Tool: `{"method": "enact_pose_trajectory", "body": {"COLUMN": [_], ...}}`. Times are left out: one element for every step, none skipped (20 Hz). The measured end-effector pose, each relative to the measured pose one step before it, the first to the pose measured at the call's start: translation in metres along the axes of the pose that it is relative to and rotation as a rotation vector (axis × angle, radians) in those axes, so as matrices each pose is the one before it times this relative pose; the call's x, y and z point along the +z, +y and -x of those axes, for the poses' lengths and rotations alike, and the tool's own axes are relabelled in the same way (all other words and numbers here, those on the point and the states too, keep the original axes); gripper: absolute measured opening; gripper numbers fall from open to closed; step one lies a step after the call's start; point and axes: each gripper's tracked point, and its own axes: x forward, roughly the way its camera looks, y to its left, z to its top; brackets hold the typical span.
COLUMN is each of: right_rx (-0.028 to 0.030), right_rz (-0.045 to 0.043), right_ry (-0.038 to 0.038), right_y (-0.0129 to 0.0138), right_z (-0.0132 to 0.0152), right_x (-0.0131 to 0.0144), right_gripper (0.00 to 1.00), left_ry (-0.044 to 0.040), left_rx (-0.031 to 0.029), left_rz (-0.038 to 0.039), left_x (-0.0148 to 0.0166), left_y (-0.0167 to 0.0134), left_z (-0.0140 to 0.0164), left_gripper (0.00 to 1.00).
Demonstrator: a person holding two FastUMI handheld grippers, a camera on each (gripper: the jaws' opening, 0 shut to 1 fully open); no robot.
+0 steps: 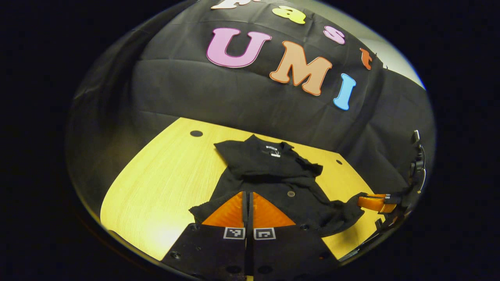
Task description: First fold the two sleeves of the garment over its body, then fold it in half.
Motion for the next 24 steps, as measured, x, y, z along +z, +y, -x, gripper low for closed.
{"method": "enact_pose_trajectory", "body": {"right_rx": [-0.00707,-0.00799,-0.00331,-0.00031,0.00410,0.00460,0.00026,0.00193,0.00210,-0.00358,-0.00642,0.00129,0.00466,0.00686,0.00476,0.00408,0.00416,0.00573,0.00090,-0.00313,-0.00243,0.00084,-0.00080,-0.00443], "right_rz": [0.01143,0.01632,0.00795,0.00032,-0.00838,-0.00954,-0.00340,-0.00275,-0.00192,-0.00054,-0.00493,0.00026,0.00489,0.00482,0.00848,0.01025,0.00636,0.00295,0.00303,0.00170,-0.00417,-0.00873,-0.00640,-0.00103], "right_ry": [-0.00895,-0.00855,-0.01004,-0.01191,-0.01621,-0.01020,-0.01000,-0.00525,-0.00306,-0.01328,-0.01231,-0.00412,0.00109,0.00247,0.00365,0.00326,0.00188,0.00320,0.00184,0.00093,-0.00214,-0.00024,0.00327,0.00960], "right_y": [-0.00343,-0.00537,-0.00388,-0.00291,-0.00390,-0.00524,-0.00463,-0.00537,-0.00415,-0.00494,-0.00395,-0.00209,-0.00062,0.00012,-0.00062,-0.00108,-0.00090,-0.00039,-0.00228,-0.00377,-0.00445,-0.00423,-0.00561,-0.00571], "right_z": [-0.00634,-0.00807,-0.00693,-0.00691,-0.00917,-0.01126,-0.00909,-0.01151,-0.01162,-0.01203,-0.01215,-0.01397,-0.01132,-0.01221,-0.01234,-0.01210,-0.01134,-0.00969,-0.00845,-0.00685,-0.00652,-0.00550,-0.00660,-0.00629], "right_x": [0.01288,0.01503,0.01213,0.01452,0.01560,0.01408,0.01147,0.01351,0.01102,0.01324,0.01250,0.00955,0.00660,0.00617,0.00535,0.00484,0.00406,0.00353,0.00227,0.00315,0.00354,0.00049,0.00087,-0.00235], "right_gripper": [0.03,0.03,0.03,0.03,0.03,0.00,0.02,0.02,0.02,0.02,0.00,0.03,0.03,0.03,0.03,0.03,0.03,0.03,0.02,0.02,0.02,0.02,0.02,0.02], "left_ry": [-0.01864,-0.01212,-0.01238,-0.01323,-0.01401,-0.01409,-0.01062,-0.01112,-0.00612,-0.00318,-0.00355,-0.00731,-0.00464,-0.00574,-0.00657,-0.00504,-0.00497,-0.00650,-0.00681,-0.00358,-0.00491,-0.00056,0.00100,0.00424], "left_rx": [0.00141,0.00064,0.00778,0.00782,0.00840,0.01041,0.00910,0.01450,0.01762,0.01527,0.01447,0.01174,0.00642,0.00648,0.00642,0.00364,0.00316,0.00319,0.00197,0.00161,0.00466,0.00493,0.00566,0.00637], "left_rz": [0.00268,0.00631,0.00427,0.00676,0.01015,0.01180,0.00613,0.00472,0.00395,0.00644,0.00236,-0.00467,-0.00387,-0.00710,-0.00595,-0.00563,-0.00894,-0.00944,-0.00891,-0.00951,-0.00817,-0.00538,-0.00248,-0.00085], "left_x": [0.01118,0.00958,0.00947,0.00949,0.00842,0.00936,0.00724,0.00568,0.00621,0.00378,0.00320,0.00322,0.00349,0.00360,0.00264,0.00306,0.00297,0.00258,0.00282,0.00111,0.00099,0.00041,-0.00008,-0.00193], "left_y": [-0.00064,-0.00163,0.00171,0.00161,0.00086,0.00087,0.00125,0.00080,0.00357,0.00075,-0.00069,0.00037,-0.00188,-0.00143,-0.00121,-0.00118,-0.00240,-0.00051,-0.00102,-0.00060,0.00010,0.00112,0.00004,0.00113], "left_z": [-0.00812,-0.00988,-0.00833,-0.01022,-0.01199,-0.01219,-0.01153,-0.01216,-0.00902,-0.01228,-0.01282,-0.01104,-0.01166,-0.01104,-0.01111,-0.01065,-0.01271,-0.01076,-0.00953,-0.00890,-0.00626,-0.00630,-0.00799,-0.00748], "left_gripper": [0.00,0.00,0.00,0.00,0.00,0.00,0.00,0.00,0.00,0.00,0.00,0.00,0.00,0.00,0.00,0.00,0.00,0.00,0.00,0.00,0.00,0.00,0.00,0.00]}}
